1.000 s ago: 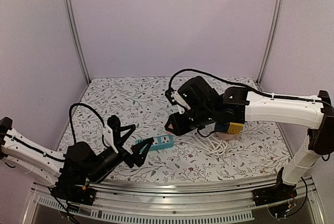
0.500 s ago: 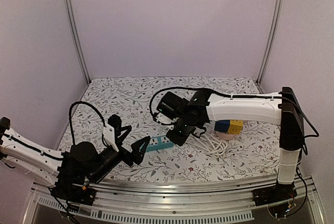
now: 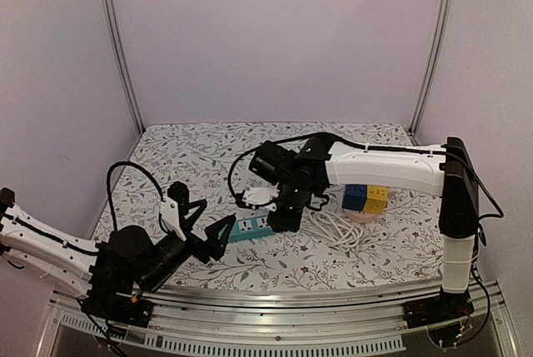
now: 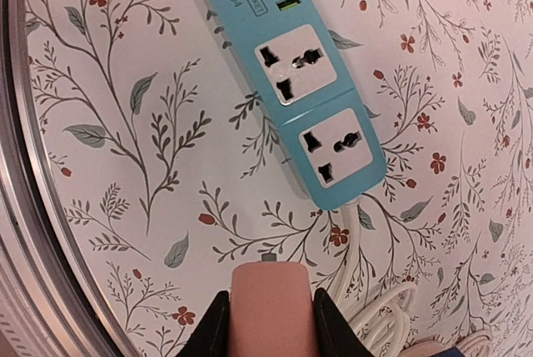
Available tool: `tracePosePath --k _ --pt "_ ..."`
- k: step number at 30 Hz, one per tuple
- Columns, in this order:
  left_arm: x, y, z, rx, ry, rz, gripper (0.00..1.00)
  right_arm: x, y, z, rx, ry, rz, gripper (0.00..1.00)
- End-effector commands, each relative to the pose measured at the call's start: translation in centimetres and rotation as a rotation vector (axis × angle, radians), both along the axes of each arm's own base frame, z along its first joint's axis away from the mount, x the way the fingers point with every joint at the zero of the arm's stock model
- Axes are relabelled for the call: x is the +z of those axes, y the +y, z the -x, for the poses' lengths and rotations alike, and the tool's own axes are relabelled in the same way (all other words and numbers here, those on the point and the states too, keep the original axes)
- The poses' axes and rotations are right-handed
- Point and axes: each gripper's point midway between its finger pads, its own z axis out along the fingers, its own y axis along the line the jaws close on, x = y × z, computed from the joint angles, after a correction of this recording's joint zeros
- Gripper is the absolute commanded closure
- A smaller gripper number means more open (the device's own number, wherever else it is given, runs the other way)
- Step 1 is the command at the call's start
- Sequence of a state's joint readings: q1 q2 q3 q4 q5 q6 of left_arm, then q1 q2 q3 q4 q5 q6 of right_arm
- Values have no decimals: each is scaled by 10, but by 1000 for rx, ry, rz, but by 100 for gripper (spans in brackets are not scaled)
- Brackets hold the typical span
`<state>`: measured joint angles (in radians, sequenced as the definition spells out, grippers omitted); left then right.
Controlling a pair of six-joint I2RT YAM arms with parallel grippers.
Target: Insert the plug
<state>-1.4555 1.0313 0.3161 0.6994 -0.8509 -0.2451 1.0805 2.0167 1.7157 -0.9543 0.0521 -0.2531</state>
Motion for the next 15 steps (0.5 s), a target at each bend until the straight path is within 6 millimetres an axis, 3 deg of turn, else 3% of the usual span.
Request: tracePosePath --k 1,8,15 --pt "-1 6 0 14 1 18 16 -12 -3 1 100 74 47 100" --pt "-7 13 -6 65 -2 -1 17 -24 -6 -13 208 -9 107 100" --pt "-12 18 -12 92 5 4 18 -18 2 -20 351 -79 93 100"
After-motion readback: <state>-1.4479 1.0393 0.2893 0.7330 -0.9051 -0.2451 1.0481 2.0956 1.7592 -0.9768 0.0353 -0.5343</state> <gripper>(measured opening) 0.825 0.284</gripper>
